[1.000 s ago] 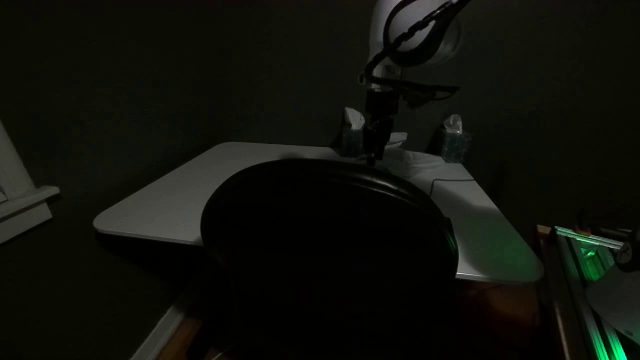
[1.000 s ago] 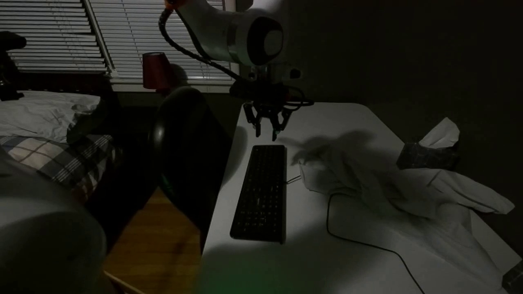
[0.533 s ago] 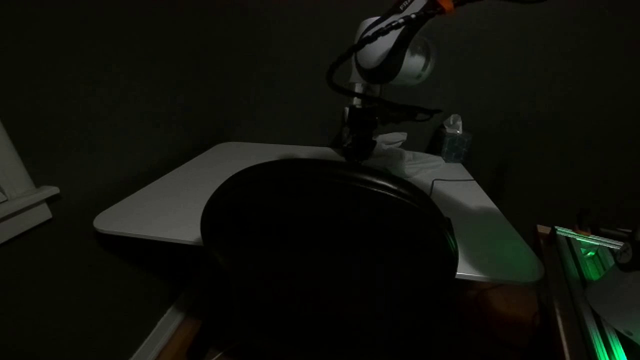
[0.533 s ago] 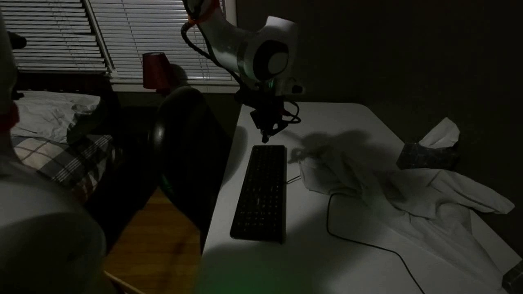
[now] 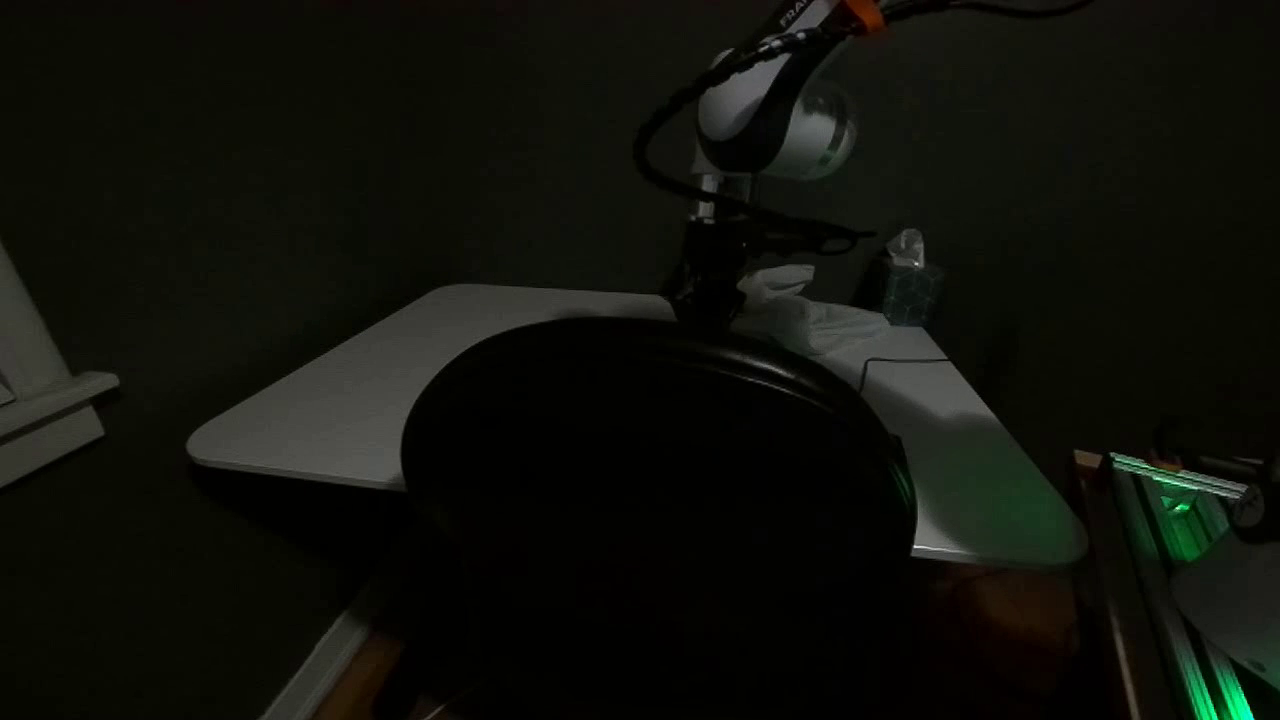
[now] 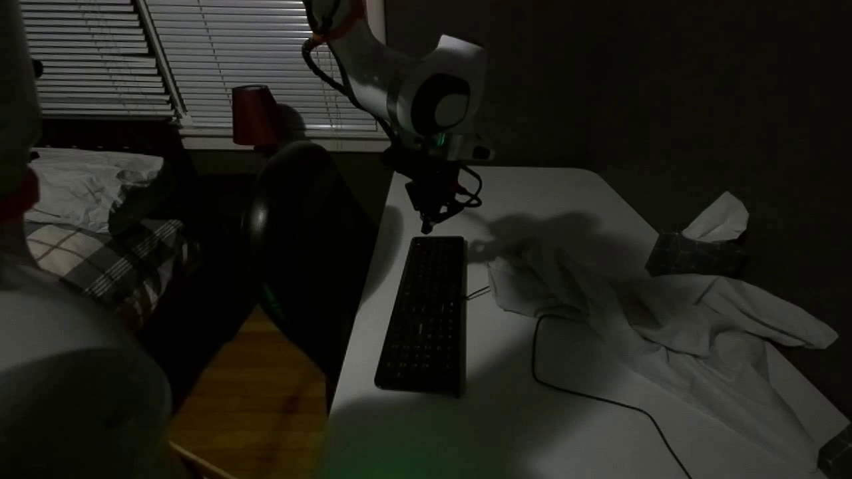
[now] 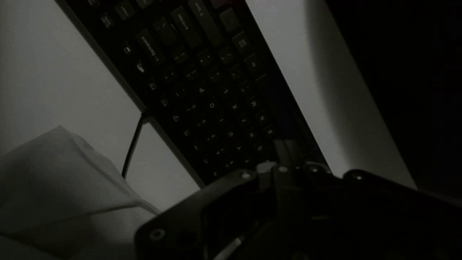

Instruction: Press the button on the keyboard

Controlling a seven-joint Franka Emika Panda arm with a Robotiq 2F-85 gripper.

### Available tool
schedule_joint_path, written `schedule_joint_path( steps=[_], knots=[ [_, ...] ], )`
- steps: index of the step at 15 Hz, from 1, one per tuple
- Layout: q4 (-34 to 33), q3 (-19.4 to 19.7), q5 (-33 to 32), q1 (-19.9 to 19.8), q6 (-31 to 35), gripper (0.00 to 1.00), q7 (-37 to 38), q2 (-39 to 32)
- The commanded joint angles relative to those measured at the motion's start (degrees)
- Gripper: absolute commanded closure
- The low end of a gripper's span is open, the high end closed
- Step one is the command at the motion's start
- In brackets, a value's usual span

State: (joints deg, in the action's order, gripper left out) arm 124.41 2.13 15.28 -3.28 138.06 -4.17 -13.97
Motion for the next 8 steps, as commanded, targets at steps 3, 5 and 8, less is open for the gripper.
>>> schedule_joint_path(
  steps=[3, 5, 8],
  knots=[
    [-5.0, -1.1, 6.6, -2.0, 0.8, 1.00, 3.5, -7.4],
    [-7.1, -1.0, 8.1, -2.6, 1.5, 1.00, 4.7, -9.9],
    [-10.0, -1.4, 10.3, -3.5, 2.8, 1.00, 6.5, -13.1]
  ],
)
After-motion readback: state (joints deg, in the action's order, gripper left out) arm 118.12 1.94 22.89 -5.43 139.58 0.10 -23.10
